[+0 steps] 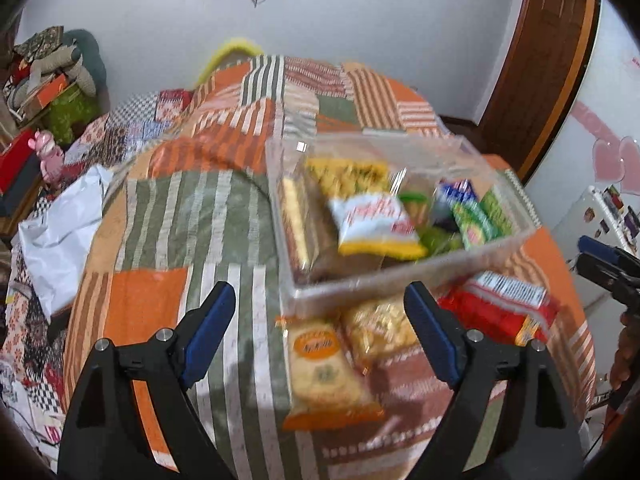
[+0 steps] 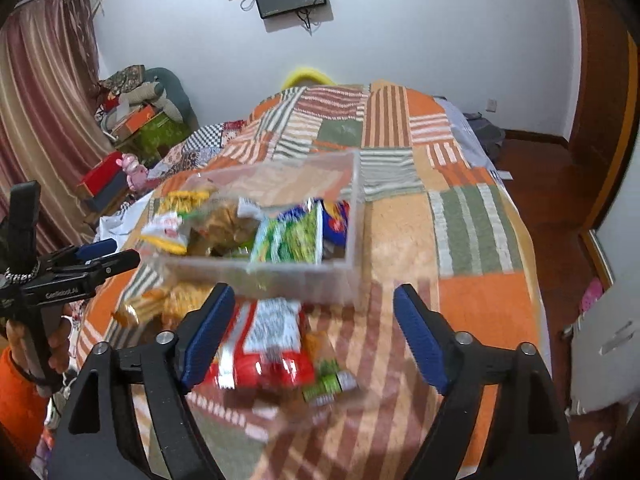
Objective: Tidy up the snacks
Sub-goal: 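Grasp rice cake packet with left tool while right grasps orange-labelled pastry, then lower rice cake into clear box with left tool while right lowers pastry in, then grasp cracker block with left tool while right grasps red noodle packet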
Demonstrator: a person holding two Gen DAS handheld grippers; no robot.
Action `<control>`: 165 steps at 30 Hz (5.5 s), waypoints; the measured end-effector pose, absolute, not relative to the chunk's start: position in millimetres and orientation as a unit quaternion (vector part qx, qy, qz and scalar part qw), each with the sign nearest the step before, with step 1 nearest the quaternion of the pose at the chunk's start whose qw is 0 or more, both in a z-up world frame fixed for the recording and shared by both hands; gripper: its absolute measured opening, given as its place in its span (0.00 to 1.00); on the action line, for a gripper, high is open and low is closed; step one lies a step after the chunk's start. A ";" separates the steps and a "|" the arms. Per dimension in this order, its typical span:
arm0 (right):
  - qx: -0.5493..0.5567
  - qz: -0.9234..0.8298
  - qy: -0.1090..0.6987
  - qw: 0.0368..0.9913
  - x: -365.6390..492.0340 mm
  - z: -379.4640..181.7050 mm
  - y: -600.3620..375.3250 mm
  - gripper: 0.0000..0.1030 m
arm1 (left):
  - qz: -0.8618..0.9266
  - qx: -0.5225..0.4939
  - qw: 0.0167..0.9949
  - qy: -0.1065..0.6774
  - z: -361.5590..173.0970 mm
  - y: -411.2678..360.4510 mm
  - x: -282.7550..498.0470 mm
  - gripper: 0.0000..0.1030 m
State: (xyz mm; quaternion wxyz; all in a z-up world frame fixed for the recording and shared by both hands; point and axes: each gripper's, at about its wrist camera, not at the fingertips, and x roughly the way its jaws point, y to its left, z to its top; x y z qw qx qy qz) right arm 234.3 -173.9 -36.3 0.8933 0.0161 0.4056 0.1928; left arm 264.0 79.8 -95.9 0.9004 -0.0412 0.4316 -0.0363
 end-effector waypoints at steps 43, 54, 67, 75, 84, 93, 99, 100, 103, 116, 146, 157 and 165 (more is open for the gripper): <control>0.011 0.203 0.470 0.859 207.4 -97.0 -171.9 0.45 | -0.014 -0.006 0.891 0.454 -152.1 91.3 226.3 0.33; 0.025 0.171 0.432 0.885 187.5 -67.2 -202.0 0.37 | -0.030 -0.014 0.916 0.401 -99.1 77.8 208.2 0.33; 0.034 0.170 0.353 0.919 204.6 -9.6 -198.4 0.37 | -0.063 -0.042 0.933 0.352 -48.3 55.3 228.2 0.33; 0.042 0.192 0.323 0.926 229.5 7.9 -177.0 0.37 | -0.077 -0.045 0.936 0.341 -30.3 41.9 262.0 0.33; 0.041 0.214 0.316 0.923 260.4 11.5 -144.6 0.37 | -0.086 -0.052 0.934 0.343 -23.5 35.4 298.0 0.33; 0.017 0.209 0.351 0.913 295.4 -14.0 -118.6 0.37 | -0.091 -0.030 0.926 0.366 -41.9 20.5 334.0 0.33; 0.017 0.204 0.373 0.905 313.7 -29.5 -113.2 0.37 | -0.087 -0.036 0.915 0.391 -60.2 17.1 363.5 0.33; 0.016 0.204 0.376 0.904 316.7 -32.3 -112.5 0.37 | -0.087 -0.037 0.914 0.395 -63.0 16.9 367.6 0.33; 0.013 0.202 0.386 0.900 325.9 -38.6 -109.0 0.38 | -0.084 -0.041 0.909 0.406 -71.8 16.7 380.3 0.33; 0.008 0.206 0.395 0.895 335.6 -46.3 -106.1 0.46 | -0.073 -0.053 0.903 0.421 -87.1 19.3 395.2 0.50; -0.014 0.204 0.426 0.881 244.4 -56.3 -130.6 0.84 | -0.058 -0.022 0.905 0.421 -86.2 57.3 263.4 0.86; -0.020 0.218 0.486 0.846 243.7 -97.0 -106.3 0.84 | -0.069 -0.026 0.884 0.461 -128.4 51.0 252.2 0.86; -0.050 0.225 0.498 0.836 244.0 -111.0 -89.8 0.85 | -0.071 -0.030 0.881 0.467 -136.3 43.8 255.5 0.86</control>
